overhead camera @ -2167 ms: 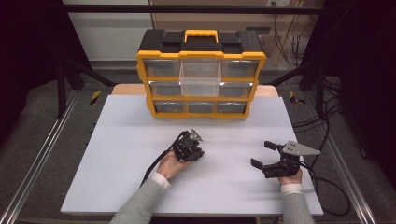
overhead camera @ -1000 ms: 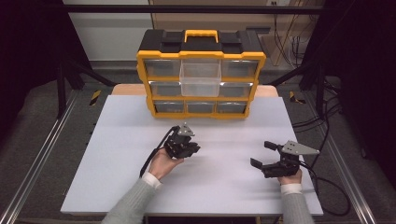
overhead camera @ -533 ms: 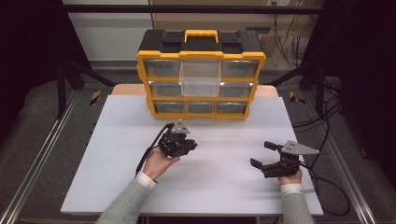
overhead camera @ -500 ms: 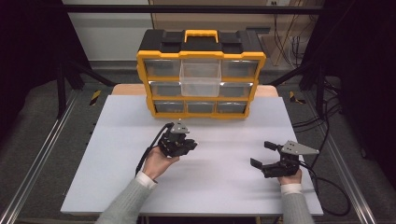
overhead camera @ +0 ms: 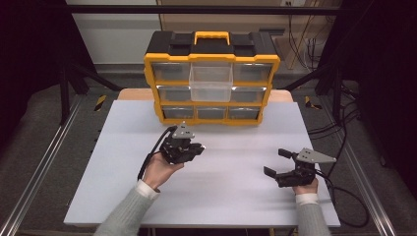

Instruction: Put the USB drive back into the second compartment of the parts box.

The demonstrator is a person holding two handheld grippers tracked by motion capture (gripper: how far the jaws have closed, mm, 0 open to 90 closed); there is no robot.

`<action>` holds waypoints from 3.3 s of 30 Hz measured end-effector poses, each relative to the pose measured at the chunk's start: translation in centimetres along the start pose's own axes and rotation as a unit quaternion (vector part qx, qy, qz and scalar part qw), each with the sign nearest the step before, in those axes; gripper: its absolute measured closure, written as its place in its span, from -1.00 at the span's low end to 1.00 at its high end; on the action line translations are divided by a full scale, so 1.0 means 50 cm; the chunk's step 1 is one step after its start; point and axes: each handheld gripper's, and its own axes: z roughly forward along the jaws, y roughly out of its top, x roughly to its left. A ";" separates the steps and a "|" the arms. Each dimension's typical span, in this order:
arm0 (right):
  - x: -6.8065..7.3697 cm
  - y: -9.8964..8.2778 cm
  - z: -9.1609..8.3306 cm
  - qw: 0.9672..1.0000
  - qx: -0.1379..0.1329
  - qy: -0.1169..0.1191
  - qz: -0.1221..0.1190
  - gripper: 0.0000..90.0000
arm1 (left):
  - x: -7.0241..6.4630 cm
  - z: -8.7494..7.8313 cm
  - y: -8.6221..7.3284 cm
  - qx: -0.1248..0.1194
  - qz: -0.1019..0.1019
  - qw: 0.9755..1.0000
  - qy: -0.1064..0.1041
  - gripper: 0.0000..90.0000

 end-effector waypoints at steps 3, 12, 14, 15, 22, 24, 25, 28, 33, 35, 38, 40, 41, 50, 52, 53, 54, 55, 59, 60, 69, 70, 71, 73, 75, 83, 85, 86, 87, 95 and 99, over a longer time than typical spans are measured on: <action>0.000 0.000 0.000 1.000 0.000 0.000 0.000 -0.95 | 0.002 -0.010 0.003 -0.005 -0.003 1.000 0.001 0.75; 0.000 0.000 0.000 1.000 0.000 0.000 0.000 -0.96 | 0.006 -0.034 0.015 -0.016 -0.003 1.000 0.002 0.75; 0.000 0.000 0.000 1.000 0.000 0.000 -0.001 -0.95 | 0.006 -0.039 0.018 -0.018 -0.002 1.000 0.002 0.75; 0.000 0.000 0.000 1.000 0.000 0.000 -0.001 -0.95 | 0.007 -0.042 0.019 -0.018 -0.002 1.000 0.003 0.75; 0.000 0.000 0.000 1.000 0.000 0.001 -0.001 -0.96 | 0.015 -0.063 0.028 -0.027 -0.007 1.000 0.004 0.75; 0.000 0.000 0.000 1.000 0.000 0.001 -0.001 -0.96 | 0.017 -0.068 0.031 -0.030 -0.007 1.000 0.004 0.75; 0.000 0.000 0.000 1.000 0.000 0.001 -0.001 -0.95 | 0.018 -0.070 0.033 -0.030 -0.006 1.000 0.005 0.75; 0.000 0.000 0.000 1.000 -0.001 0.000 -0.001 -0.95 | 0.020 -0.078 0.037 -0.033 -0.006 0.999 0.007 0.75; 0.000 0.000 0.000 1.000 0.000 0.001 0.000 -0.95 | 0.024 -0.091 0.044 -0.041 -0.008 0.999 0.005 0.75; 0.000 0.000 0.000 1.000 -0.002 0.000 -0.001 -0.95 | 0.026 -0.095 0.047 -0.043 -0.009 0.999 0.005 0.75; 0.000 0.000 -0.001 1.000 -0.002 0.000 -0.001 -0.95 | 0.029 -0.103 0.054 -0.049 -0.011 0.999 0.005 0.75; 0.000 0.000 -0.001 1.000 -0.002 0.000 -0.001 -0.95 | 0.030 -0.108 0.059 -0.051 -0.010 0.999 0.007 0.75; 0.000 0.000 -0.001 1.000 -0.002 0.000 -0.001 -0.95 | 0.030 -0.111 0.061 -0.051 -0.008 0.999 0.008 0.75; 0.000 0.000 0.000 1.000 -0.002 0.000 -0.001 -0.95 | 0.033 -0.132 0.084 -0.059 -0.006 0.998 0.012 0.75; 0.000 0.000 0.000 1.000 -0.002 0.000 -0.001 -0.95 | 0.033 -0.136 0.090 -0.060 -0.003 0.998 0.014 0.75; 0.000 0.000 -0.001 1.000 -0.002 0.000 -0.001 -0.95 | 0.033 -0.138 0.092 -0.061 -0.003 0.998 0.014 0.75; 0.000 0.000 -0.001 1.000 -0.003 0.000 -0.001 -0.95 | 0.033 -0.140 0.095 -0.062 -0.002 0.998 0.014 0.75; 0.000 0.001 -0.001 1.000 -0.003 0.001 -0.001 -0.96 | 0.032 -0.142 0.098 -0.062 -0.001 0.998 0.014 0.75; 0.000 0.001 -0.001 1.000 -0.004 0.001 0.000 -0.95 | 0.033 -0.152 0.109 -0.066 0.001 0.998 0.019 0.75; 0.000 0.001 -0.001 1.000 -0.004 0.001 -0.001 -0.95 | 0.034 -0.155 0.112 -0.067 0.001 0.998 0.019 0.75; 0.000 0.001 -0.002 1.000 -0.004 0.001 0.000 -0.95 | 0.041 -0.175 0.131 -0.077 0.000 0.997 0.023 0.75; 0.000 0.001 -0.002 1.000 -0.004 0.001 -0.001 -0.95 | 0.042 -0.177 0.133 -0.077 0.000 0.997 0.023 0.75; 0.000 0.001 -0.001 1.000 -0.004 0.001 -0.001 -0.95 | 0.042 -0.178 0.135 -0.077 0.000 0.997 0.024 0.75; 0.000 0.001 -0.001 1.000 -0.004 0.001 -0.001 -0.96 | 0.044 -0.182 0.139 -0.077 0.001 0.997 0.025 0.75; 0.000 0.001 -0.001 1.000 -0.004 0.001 -0.001 -0.95 | 0.046 -0.185 0.144 -0.080 -0.002 0.996 0.025 0.75; 0.000 0.001 -0.002 1.000 -0.004 0.001 0.000 -0.95 | 0.048 -0.198 0.165 -0.087 -0.001 0.996 0.029 0.75; 0.000 0.001 -0.002 1.000 -0.004 0.001 0.000 -0.96 | 0.049 -0.201 0.170 -0.088 -0.001 0.996 0.030 0.75; 0.000 0.001 -0.002 1.000 -0.004 0.002 0.000 -0.95 | 0.049 -0.202 0.173 -0.089 -0.001 0.996 0.030 0.75; 0.000 0.001 -0.002 1.000 -0.005 0.001 0.000 -0.96 | 0.050 -0.203 0.176 -0.089 -0.001 0.996 0.031 0.75; 0.000 0.001 -0.002 1.000 -0.004 0.001 0.000 -0.95 | 0.055 -0.210 0.192 -0.095 -0.002 0.995 0.036 0.75; 0.000 0.001 -0.002 1.000 -0.004 0.001 0.000 -0.95 | 0.058 -0.214 0.202 -0.099 -0.004 0.994 0.037 0.75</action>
